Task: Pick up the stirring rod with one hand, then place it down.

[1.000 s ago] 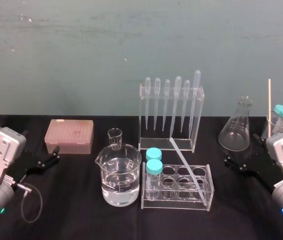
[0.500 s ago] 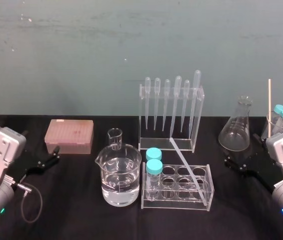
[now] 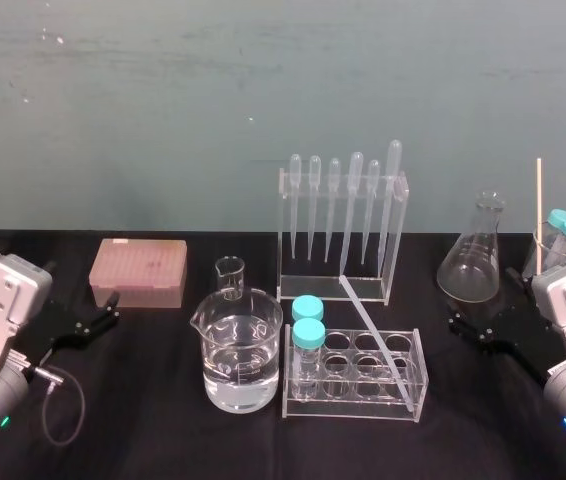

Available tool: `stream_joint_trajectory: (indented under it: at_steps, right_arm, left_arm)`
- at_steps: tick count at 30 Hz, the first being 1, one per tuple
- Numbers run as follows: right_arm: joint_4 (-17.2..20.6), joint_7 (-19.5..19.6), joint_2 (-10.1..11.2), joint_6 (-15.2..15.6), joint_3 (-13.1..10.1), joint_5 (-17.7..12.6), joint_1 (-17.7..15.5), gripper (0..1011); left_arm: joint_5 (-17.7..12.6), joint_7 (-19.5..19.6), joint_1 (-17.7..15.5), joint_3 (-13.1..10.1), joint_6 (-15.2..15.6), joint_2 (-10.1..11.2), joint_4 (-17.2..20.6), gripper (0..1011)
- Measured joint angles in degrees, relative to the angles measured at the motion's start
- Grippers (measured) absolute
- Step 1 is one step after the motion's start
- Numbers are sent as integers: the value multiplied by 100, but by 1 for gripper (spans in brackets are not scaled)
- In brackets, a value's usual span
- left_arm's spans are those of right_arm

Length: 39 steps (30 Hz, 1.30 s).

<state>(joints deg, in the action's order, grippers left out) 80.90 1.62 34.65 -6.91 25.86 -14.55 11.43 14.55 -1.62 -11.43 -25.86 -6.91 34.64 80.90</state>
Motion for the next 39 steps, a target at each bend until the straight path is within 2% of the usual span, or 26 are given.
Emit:
stream_joint_trajectory:
  at_steps: [5, 7, 10, 12, 13, 14, 17, 23, 29, 33, 37, 38, 39]
  right_arm:
    - [0, -1, 0, -1, -1, 2, 0, 1003]
    - [0, 31, -13, -119, -50, 46, -27, 1003]
    - [27, 159, -52, -529, -184, 194, -84, 1003]
    - [51, 175, -64, -725, -214, 270, -89, 1003]
    - [72, 169, -70, -919, -220, 355, -84, 1003]
    - [72, 169, -70, -919, -220, 355, -84, 1003]
    - [150, 2, -73, -1467, -125, 648, -16, 1003]
    - [207, -469, -76, -2157, 147, 1067, 139, 1003]
    - [182, -809, -146, -2547, 329, 1278, 284, 1003]
    - [111, -1154, -209, -2614, 426, 1149, 391, 1003]
    - [-20, -1655, -269, -2438, 485, 608, 496, 1003]
    - [-72, -1904, -292, -2275, 498, 313, 540, 1003]
    - [-104, -2024, -307, -2185, 501, 157, 564, 1003]
  left_arm:
    - [0, 0, 0, 0, 0, 0, 0, 1000]
    - [0, 0, 0, 0, 0, 0, 0, 1000]
    - [0, 0, 0, 0, 0, 0, 0, 1000]
    - [0, 0, 0, 0, 0, 0, 0, 1000]
    - [0, 0, 0, 0, 0, 0, 0, 1000]
    - [0, 0, 0, 0, 0, 0, 0, 1000]
    - [0, 0, 0, 0, 0, 0, 0, 1000]
    - [0, 0, 0, 0, 0, 0, 0, 1000]
    - [0, 0, 0, 0, 0, 0, 0, 1000]
    - [0, 0, 0, 0, 0, 0, 0, 1000]
    - [0, 0, 0, 0, 0, 0, 0, 1000]
    - [0, 0, 0, 0, 0, 0, 0, 1000]
    - [0, 0, 0, 0, 0, 0, 0, 1000]
